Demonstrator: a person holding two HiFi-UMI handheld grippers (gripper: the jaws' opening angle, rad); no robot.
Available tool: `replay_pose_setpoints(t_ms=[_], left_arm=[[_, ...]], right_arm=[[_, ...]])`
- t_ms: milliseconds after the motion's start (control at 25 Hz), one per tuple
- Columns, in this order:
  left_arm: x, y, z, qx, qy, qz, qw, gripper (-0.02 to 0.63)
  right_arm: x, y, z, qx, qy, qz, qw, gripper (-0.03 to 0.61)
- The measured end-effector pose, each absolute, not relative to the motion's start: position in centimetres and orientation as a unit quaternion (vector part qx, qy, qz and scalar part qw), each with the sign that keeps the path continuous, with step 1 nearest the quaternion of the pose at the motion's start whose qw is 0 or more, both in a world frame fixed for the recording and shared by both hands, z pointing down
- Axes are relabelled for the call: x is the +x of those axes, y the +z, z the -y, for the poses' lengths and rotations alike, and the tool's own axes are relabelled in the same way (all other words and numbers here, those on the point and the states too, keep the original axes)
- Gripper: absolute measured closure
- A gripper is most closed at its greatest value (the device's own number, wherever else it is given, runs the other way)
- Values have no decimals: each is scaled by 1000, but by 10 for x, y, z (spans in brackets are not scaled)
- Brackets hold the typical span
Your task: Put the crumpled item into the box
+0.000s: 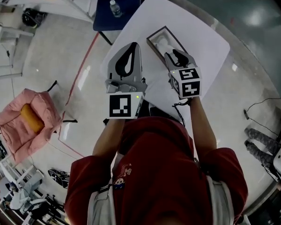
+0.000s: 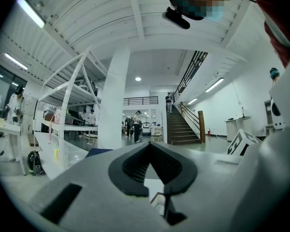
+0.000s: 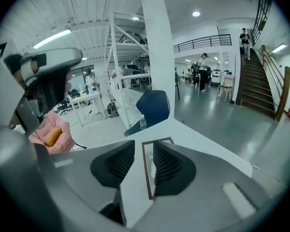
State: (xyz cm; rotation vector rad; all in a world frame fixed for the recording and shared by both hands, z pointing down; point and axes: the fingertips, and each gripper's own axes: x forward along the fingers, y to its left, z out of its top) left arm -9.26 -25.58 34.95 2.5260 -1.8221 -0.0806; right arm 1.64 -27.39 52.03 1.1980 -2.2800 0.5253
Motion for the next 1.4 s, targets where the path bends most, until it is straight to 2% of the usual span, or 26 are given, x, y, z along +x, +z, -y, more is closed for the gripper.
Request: replay_pose_setpoints(t_ms=[640, 1120, 1400], left_arm=[[-84, 336, 195, 799, -29, 600, -14, 611], [-58, 332, 172, 799, -42, 600, -26, 611], [-54, 328, 160, 800, -57, 597, -35, 611]], right_arm=[[40, 405, 225, 483, 104, 864, 95, 459], [73, 345, 188, 531, -6, 847, 15, 453], [75, 337, 168, 538, -45, 842, -1, 443]])
